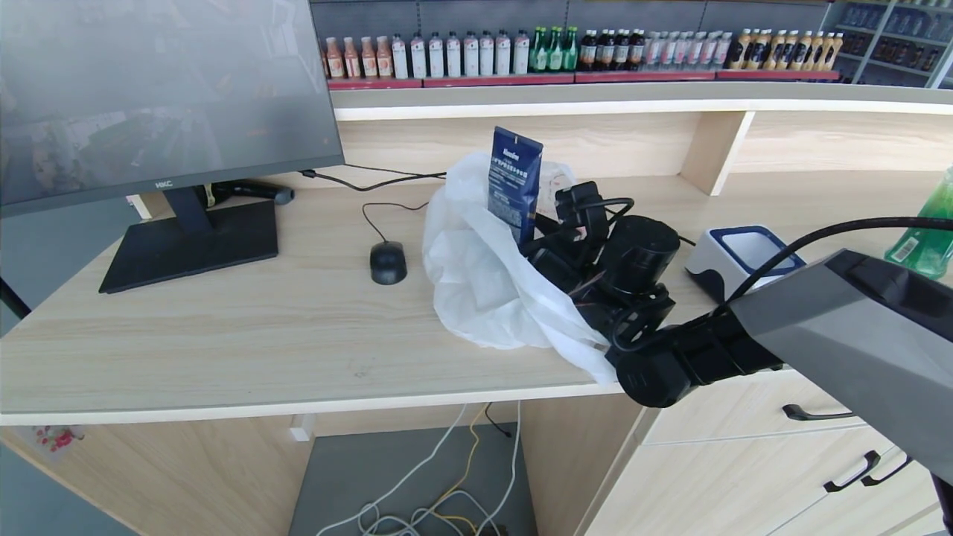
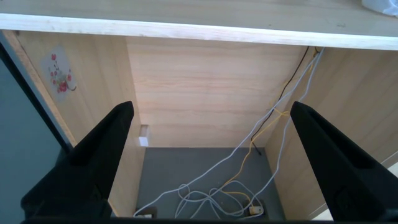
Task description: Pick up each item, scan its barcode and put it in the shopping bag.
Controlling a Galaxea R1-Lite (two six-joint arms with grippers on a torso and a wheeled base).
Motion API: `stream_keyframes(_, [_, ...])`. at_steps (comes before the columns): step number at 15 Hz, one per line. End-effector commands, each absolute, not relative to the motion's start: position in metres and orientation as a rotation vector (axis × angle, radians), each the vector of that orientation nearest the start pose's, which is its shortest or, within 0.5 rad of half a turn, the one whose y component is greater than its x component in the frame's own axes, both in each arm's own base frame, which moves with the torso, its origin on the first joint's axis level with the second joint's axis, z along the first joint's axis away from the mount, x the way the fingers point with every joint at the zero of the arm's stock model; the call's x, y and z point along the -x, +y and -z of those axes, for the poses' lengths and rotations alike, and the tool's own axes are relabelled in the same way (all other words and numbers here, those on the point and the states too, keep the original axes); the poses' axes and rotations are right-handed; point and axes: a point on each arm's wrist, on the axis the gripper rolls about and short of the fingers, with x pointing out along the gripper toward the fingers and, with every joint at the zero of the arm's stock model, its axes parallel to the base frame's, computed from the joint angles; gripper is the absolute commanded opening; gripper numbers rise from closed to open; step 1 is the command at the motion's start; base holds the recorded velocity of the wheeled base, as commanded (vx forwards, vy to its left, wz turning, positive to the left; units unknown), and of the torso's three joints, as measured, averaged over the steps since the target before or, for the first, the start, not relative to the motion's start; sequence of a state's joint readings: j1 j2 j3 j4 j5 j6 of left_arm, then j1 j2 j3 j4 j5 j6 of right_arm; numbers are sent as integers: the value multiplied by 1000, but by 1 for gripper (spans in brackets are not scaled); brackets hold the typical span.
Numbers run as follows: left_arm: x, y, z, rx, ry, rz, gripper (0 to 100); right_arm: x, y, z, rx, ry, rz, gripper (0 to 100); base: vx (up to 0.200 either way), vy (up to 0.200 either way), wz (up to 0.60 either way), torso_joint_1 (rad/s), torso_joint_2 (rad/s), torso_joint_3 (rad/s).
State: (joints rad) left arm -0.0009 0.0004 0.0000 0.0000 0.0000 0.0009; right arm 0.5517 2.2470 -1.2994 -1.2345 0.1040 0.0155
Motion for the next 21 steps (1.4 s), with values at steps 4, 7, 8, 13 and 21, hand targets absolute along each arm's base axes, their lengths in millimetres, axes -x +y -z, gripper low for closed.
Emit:
stream_keyframes(4, [23,0,-75,0,0,0,100,-360,227,-187,-84,-296,-657,100,0,0,0,0,0,0])
stream_keyframes(7, [23,0,-75,-2,0,2,100,-340,211,-190,-78,-272,-647,100,0,0,0,0,0,0])
stream_keyframes(8, [23,0,-75,-2,0,2,100,-334,207,-193,-79,-274,-645,100,0,0,0,0,0,0])
stream_keyframes(13, [23,0,-75,-2,0,2,100,-282,172,-218,-86,-285,-638,100,0,0,0,0,0,0])
stream_keyframes(21, [23,0,-75,0,0,0,100,-182,106,-197,-95,-346,-573,100,0,0,0,0,0,0])
